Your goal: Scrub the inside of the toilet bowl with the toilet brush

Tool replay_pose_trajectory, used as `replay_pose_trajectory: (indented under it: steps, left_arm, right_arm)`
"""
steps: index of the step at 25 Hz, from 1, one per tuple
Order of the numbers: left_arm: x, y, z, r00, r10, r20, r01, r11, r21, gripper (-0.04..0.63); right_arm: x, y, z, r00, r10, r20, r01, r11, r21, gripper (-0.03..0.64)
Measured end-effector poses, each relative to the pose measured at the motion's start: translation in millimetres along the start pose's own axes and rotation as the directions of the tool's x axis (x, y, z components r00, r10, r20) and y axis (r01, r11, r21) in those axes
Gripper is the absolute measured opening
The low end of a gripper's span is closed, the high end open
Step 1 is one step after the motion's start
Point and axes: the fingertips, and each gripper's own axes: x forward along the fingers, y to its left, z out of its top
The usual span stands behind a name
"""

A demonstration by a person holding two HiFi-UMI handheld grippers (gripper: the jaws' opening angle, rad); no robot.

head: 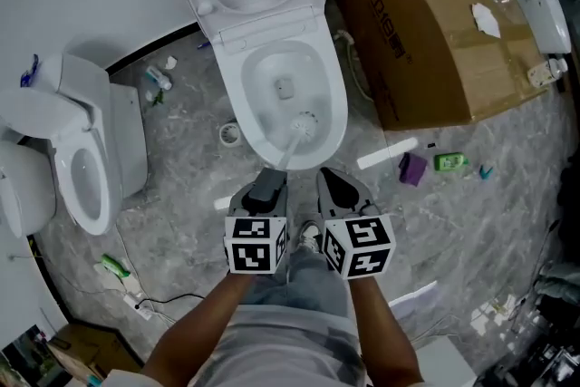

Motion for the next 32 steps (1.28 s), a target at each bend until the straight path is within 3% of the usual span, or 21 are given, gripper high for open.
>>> replay_pose_trajectory:
  steps: [8, 16, 32]
  left_arm:
    - [69.3, 27.4, 15.2, 0.995, -0.059, -0.080, 0.059, 0.998, -0.004, 0.152]
    - [114.9, 45.3, 16.3, 0.985, -0.103, -0.140, 0.102, 0.995, -0.013, 0.152]
    - [169.0, 46.8, 26.5, 0.991, -0.091, -0.096, 0.087, 0.995, -0.045, 0.152]
  right_arm:
    - [72.1, -21.5, 15.9, 0.997, -0.070, -0.042, 0.068, 0.997, -0.046, 0.000]
    - [104.5, -31.4, 21.0, 0.992, -0.108, -0.061, 0.105, 0.994, -0.040, 0.000]
    - [133.3, -49.0, -4.1, 0.995, -0.061, -0.085, 0.057, 0.997, -0.050, 0.000]
